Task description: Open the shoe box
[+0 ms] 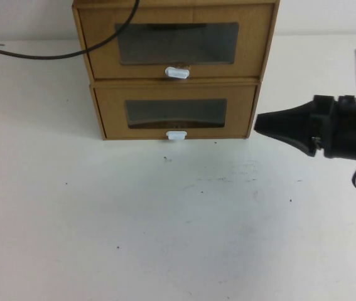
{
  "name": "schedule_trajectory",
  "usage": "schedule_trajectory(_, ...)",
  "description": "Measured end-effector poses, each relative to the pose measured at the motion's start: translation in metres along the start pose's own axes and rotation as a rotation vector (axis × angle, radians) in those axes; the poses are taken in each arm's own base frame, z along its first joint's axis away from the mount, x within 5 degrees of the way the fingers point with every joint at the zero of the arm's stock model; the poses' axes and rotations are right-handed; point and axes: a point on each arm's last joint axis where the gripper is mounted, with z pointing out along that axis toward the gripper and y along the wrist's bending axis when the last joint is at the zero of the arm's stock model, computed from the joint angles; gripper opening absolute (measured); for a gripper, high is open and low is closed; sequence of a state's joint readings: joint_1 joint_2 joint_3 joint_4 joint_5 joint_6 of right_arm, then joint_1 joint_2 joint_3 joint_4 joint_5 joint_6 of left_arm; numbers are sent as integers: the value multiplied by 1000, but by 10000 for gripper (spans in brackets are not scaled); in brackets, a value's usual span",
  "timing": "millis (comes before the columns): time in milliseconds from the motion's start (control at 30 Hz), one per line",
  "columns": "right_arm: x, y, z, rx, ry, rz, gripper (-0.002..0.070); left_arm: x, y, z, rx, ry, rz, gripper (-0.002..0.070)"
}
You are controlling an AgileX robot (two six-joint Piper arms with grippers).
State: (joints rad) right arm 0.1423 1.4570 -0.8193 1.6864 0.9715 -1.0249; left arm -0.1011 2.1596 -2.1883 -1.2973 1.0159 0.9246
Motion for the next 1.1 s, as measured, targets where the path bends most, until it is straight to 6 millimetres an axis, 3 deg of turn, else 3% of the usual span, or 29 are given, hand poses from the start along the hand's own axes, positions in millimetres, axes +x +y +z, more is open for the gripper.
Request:
schedule_trajectory(133, -6, -1, 31, -15, 56, 8, -15, 0, 0, 0, 0, 0, 2, -6)
schedule_trajectory(233, -15, -15, 56, -17, 91, 60, 25, 0, 0, 0, 1, -1, 3, -6)
schedule_trajectory(433, -32, -40, 100, -35, 143, 168, 238, 0, 0, -1, 1, -1, 12, -8)
schedule_trajectory(500, -36, -44, 113, -13, 136, 183, 270, 0, 0, -1, 1, 0, 11, -7)
schedule_trajectory(700, -43, -34, 134, 6, 106, 147, 238, 0, 0, -1, 4, 2, 22, -7)
schedule_trajectory(900, -53, -37, 136, 71, 31, 111, 230, 0, 0, -1, 4, 2, 27, -7)
schedule_trajectory(1100, -50, -25, 149, 87, 13, 58, 230, 0, 0, -1, 6, 3, 31, -7)
